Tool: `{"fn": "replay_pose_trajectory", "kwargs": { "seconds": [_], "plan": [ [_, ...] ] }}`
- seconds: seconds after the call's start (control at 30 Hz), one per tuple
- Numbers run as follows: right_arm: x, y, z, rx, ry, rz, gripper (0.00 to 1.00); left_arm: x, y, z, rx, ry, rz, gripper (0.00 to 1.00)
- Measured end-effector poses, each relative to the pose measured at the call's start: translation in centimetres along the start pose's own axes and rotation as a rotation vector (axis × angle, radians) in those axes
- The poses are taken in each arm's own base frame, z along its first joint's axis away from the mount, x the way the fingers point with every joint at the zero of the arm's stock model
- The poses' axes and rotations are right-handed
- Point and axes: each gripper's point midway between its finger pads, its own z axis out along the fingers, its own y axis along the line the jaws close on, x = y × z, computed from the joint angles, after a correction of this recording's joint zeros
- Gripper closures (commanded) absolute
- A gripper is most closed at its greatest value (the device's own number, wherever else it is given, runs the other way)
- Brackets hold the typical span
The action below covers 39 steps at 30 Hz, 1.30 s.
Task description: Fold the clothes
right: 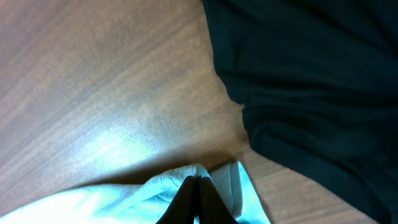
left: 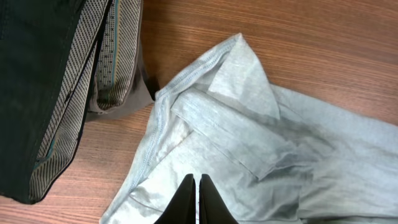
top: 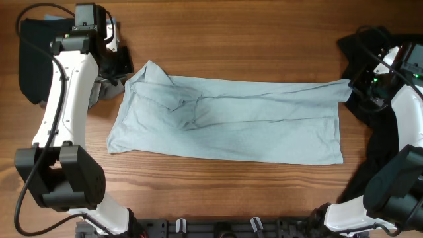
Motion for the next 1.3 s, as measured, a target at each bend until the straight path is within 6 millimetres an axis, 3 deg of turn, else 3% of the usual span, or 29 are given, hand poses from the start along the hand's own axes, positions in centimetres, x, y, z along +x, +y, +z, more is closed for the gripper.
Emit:
{"fn": "replay_pose_trajectory", "kwargs": {
  "seconds": [0.03,0.13,0.23,0.3,0.7,1.1,1.3],
  "plan": [
    [0.2,-0.1,0.0,0.002,0.009,0.001,0.96,0.0,0.0,-0.1,0.001,-0.001,0.000,0.96],
    [0.4,-0.1,0.0,0.004,0.016,-0.012,0.96,0.0,-0.1,-0.2,0.007,-0.002,0.004,0.83],
    [0.3,-0.1,0.0,0.002,0.011,-0.021,0.96,0.3,-0.4,-0.2,0.025,0.010,0.022,0.63],
    [0.1,0.0,0.0,0.000,0.003,-0.026,0.96,0.5,-0.7,0.1,0.043,0.017,0.035,0.60],
    [-0.6,0.2,0.0,-0.007,-0.024,-0.033,0.96,2.7,-0.6,9.5,0.094,-0.017,0.041,0.58],
    [-0.6,0.2,0.0,-0.010,-0.024,-0.033,0.96,4.1,0.0,13.2,0.081,0.006,0.039,0.60],
    [-0.6,0.2,0.0,-0.011,-0.025,-0.034,0.96,3.7,0.0,13.7,0.081,-0.011,0.040,0.56]
  ]
}}
